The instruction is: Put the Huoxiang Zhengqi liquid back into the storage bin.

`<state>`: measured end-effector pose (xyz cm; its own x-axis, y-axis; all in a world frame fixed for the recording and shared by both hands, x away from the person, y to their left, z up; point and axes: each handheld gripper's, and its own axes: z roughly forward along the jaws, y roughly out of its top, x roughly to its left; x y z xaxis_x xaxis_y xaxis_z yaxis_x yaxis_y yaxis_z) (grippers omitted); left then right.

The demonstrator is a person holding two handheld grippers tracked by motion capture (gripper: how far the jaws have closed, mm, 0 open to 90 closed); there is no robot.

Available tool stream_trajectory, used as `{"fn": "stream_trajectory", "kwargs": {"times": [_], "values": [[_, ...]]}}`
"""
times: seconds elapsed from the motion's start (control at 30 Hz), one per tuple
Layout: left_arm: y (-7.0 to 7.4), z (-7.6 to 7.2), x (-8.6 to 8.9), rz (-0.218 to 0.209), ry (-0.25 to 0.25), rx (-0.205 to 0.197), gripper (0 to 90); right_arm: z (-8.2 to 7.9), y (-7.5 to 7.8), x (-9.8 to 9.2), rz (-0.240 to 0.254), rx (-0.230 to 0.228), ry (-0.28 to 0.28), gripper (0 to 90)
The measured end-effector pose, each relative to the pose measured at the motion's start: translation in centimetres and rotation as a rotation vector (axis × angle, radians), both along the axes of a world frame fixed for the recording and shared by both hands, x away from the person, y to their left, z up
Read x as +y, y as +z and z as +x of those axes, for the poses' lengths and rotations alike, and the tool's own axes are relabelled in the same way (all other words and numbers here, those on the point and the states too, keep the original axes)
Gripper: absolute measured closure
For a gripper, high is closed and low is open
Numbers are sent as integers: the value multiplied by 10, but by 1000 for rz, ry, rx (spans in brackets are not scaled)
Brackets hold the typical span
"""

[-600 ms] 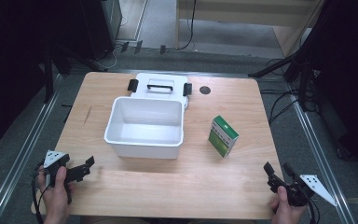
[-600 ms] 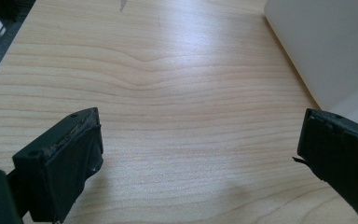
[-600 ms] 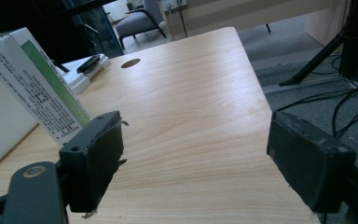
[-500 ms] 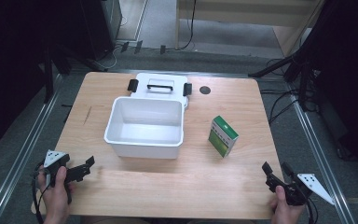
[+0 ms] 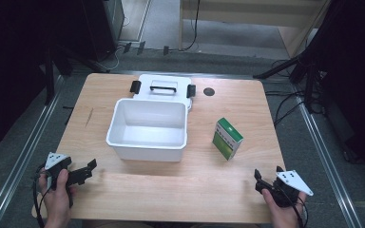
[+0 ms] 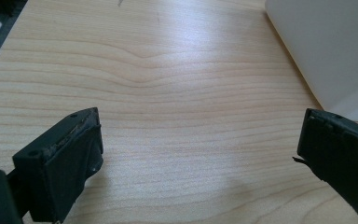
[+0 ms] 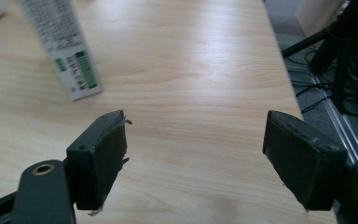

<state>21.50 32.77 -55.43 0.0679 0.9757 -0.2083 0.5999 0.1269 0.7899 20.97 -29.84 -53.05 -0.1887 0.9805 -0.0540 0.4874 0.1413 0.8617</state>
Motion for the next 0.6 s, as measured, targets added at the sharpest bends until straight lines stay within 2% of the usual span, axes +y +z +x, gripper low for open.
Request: {"fn": "stream_trajectory", "kwargs": {"times": [0.13, 0.27, 0.3, 0.37, 0.43, 0.47, 0.5, 0.53, 0.57, 0.6], "values": [[0, 1, 2, -14, 2, 9, 10, 7, 8, 16, -80, 66, 97, 226], [-1, 1, 2, -20, 3, 7, 10, 13, 12, 24, -120, 117, 130, 230], [-1, 1, 3, -23, 3, 9, 10, 17, 14, 28, -153, 174, 165, 229], [-1, 1, 3, -23, 4, 10, 10, 21, 17, 29, -192, 223, 194, 225], [-1, 1, 3, -20, 4, 16, 10, 25, 23, 29, -226, 262, 184, 232], [-1, 1, 3, -20, 3, 19, 10, 27, 25, 27, -227, 282, 180, 233], [-1, 1, 3, -21, 4, 17, 10, 27, 25, 27, -227, 282, 180, 233], [-1, 1, 3, -22, 5, 17, 10, 31, 31, 24, -226, 322, 183, 235], [-1, 1, 3, -24, 5, 18, 10, 31, 31, 24, -226, 322, 183, 235], [-1, 1, 3, -23, 4, 18, 10, 34, 32, 24, -230, 350, 191, 234]]}}
